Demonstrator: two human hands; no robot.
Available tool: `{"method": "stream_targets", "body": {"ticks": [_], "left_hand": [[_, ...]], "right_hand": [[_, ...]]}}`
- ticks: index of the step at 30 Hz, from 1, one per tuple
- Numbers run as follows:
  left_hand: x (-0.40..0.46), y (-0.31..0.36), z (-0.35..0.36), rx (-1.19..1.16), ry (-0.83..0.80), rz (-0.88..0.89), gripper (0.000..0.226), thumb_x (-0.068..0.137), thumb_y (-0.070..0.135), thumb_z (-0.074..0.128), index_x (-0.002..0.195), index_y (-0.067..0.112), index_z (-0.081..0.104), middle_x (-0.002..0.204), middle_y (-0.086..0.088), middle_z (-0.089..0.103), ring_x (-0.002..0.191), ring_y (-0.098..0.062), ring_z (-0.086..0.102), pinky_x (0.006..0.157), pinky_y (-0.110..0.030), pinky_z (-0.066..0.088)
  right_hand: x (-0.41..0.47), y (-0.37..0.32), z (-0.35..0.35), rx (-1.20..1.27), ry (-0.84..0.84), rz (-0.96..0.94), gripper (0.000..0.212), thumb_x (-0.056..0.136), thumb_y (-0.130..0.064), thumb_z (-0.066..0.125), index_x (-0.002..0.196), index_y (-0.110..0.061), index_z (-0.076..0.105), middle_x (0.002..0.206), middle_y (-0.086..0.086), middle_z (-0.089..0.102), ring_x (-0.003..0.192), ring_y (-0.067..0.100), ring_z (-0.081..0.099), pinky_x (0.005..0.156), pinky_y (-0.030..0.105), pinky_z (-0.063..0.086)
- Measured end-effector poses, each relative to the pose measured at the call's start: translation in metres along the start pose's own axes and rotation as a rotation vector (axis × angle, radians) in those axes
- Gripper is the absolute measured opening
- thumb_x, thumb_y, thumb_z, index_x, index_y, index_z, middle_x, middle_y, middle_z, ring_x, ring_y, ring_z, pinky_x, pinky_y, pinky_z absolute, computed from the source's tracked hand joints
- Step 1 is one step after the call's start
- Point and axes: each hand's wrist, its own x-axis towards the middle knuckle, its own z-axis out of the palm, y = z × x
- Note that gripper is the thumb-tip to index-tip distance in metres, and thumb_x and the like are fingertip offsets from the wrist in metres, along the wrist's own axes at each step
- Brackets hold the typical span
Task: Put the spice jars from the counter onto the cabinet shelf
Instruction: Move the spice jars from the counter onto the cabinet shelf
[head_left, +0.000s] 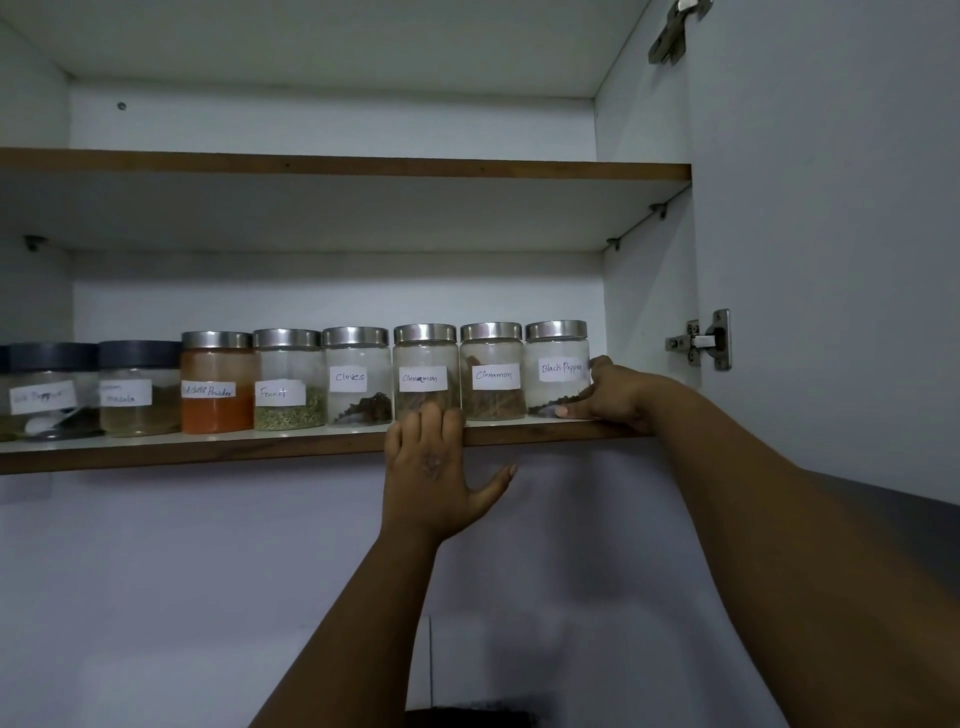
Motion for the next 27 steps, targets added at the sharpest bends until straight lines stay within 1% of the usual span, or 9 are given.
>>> {"method": "stream_targets", "body": {"ticks": [7, 10, 12, 15, 18, 20, 22, 24, 27], "left_hand": [[0.0, 0.0, -0.008, 0.013, -0.065, 0.022, 0.068, 0.074, 0.077, 0.048, 0.098, 0.014, 0.056, 0.096, -0.004, 0.047, 0.088, -0.023, 0.044, 0.082, -0.038, 0.038], [0.0, 0.0, -0.012, 0.015, -0.102, 0.025, 0.07, 0.072, 0.077, 0.049, 0.102, 0.014, 0.056, 0.098, -0.004, 0.048, 0.091, -0.023, 0.045, 0.085, -0.039, 0.039], [-0.002, -0.001, -0.015, 0.008, -0.142, 0.02, 0.075, 0.071, 0.078, 0.049, 0.108, 0.013, 0.056, 0.104, -0.006, 0.049, 0.096, -0.025, 0.047, 0.09, -0.041, 0.04], [-0.004, 0.0, -0.02, 0.004, -0.229, 0.012, 0.087, 0.069, 0.081, 0.046, 0.121, 0.012, 0.053, 0.116, -0.009, 0.049, 0.11, -0.029, 0.046, 0.101, -0.045, 0.037], [0.0, 0.001, -0.028, 0.034, -0.374, 0.016, 0.092, 0.07, 0.079, 0.045, 0.133, 0.012, 0.044, 0.13, -0.01, 0.042, 0.125, -0.032, 0.037, 0.112, -0.046, 0.025], [0.001, 0.006, -0.033, 0.03, -0.446, -0.015, 0.084, 0.077, 0.063, 0.054, 0.139, 0.011, 0.035, 0.14, -0.012, 0.033, 0.136, -0.032, 0.025, 0.119, -0.047, 0.009], [0.0, 0.017, -0.04, -0.032, -0.466, -0.087, 0.073, 0.081, 0.034, 0.06, 0.143, 0.007, 0.031, 0.147, -0.014, 0.028, 0.142, -0.033, 0.017, 0.121, -0.046, 0.002], [0.001, 0.027, -0.05, -0.103, -0.505, -0.161, 0.068, 0.082, 0.019, 0.058, 0.143, 0.005, 0.031, 0.148, -0.016, 0.026, 0.142, -0.034, 0.017, 0.12, -0.047, 0.01], [-0.002, 0.028, -0.068, -0.128, -0.539, -0.124, 0.067, 0.084, 0.015, 0.054, 0.146, 0.005, 0.03, 0.147, -0.015, 0.028, 0.141, -0.034, 0.021, 0.117, -0.046, 0.022]], "right_hand": [[-0.006, -0.003, -0.003, -0.064, 0.002, -0.004, 0.1, 0.075, -0.038, 0.081, 0.146, -0.005, 0.02, 0.139, 0.014, 0.049, 0.125, 0.029, 0.048, 0.107, 0.043, 0.041], [-0.008, -0.003, -0.003, -0.098, 0.022, -0.005, 0.1, 0.074, -0.04, 0.081, 0.144, -0.004, 0.02, 0.139, 0.013, 0.047, 0.124, 0.028, 0.047, 0.103, 0.038, 0.042], [-0.011, -0.005, -0.003, -0.146, 0.049, -0.006, 0.101, 0.075, -0.044, 0.079, 0.144, -0.003, 0.017, 0.141, 0.015, 0.044, 0.126, 0.03, 0.046, 0.095, 0.035, 0.042], [-0.021, -0.009, -0.001, -0.214, 0.067, 0.009, 0.11, 0.079, -0.05, 0.073, 0.148, 0.002, 0.005, 0.147, 0.02, 0.038, 0.131, 0.032, 0.043, 0.099, 0.037, 0.039], [-0.039, -0.009, 0.002, -0.194, 0.092, 0.033, 0.103, 0.084, -0.052, 0.067, 0.147, 0.004, 0.008, 0.146, 0.022, 0.039, 0.13, 0.033, 0.045, 0.098, 0.036, 0.04], [-0.051, -0.005, 0.011, -0.232, 0.166, 0.009, 0.083, 0.091, -0.052, 0.057, 0.142, 0.002, 0.021, 0.139, 0.022, 0.047, 0.123, 0.034, 0.049, 0.089, 0.036, 0.041], [-0.065, -0.001, 0.023, -0.384, 0.286, -0.018, 0.063, 0.096, -0.051, 0.046, 0.135, -0.003, 0.033, 0.131, 0.021, 0.052, 0.119, 0.034, 0.05, 0.087, 0.038, 0.041], [-0.078, 0.0, 0.032, -0.53, 0.346, -0.025, 0.055, 0.098, -0.05, 0.043, 0.131, -0.006, 0.039, 0.13, 0.018, 0.052, 0.121, 0.032, 0.046, 0.093, 0.039, 0.04], [-0.095, -0.003, 0.04, -0.752, 0.309, 0.033, 0.061, 0.095, -0.05, 0.048, 0.138, -0.008, 0.036, 0.138, 0.016, 0.047, 0.131, 0.033, 0.041, 0.11, 0.049, 0.03]]}}
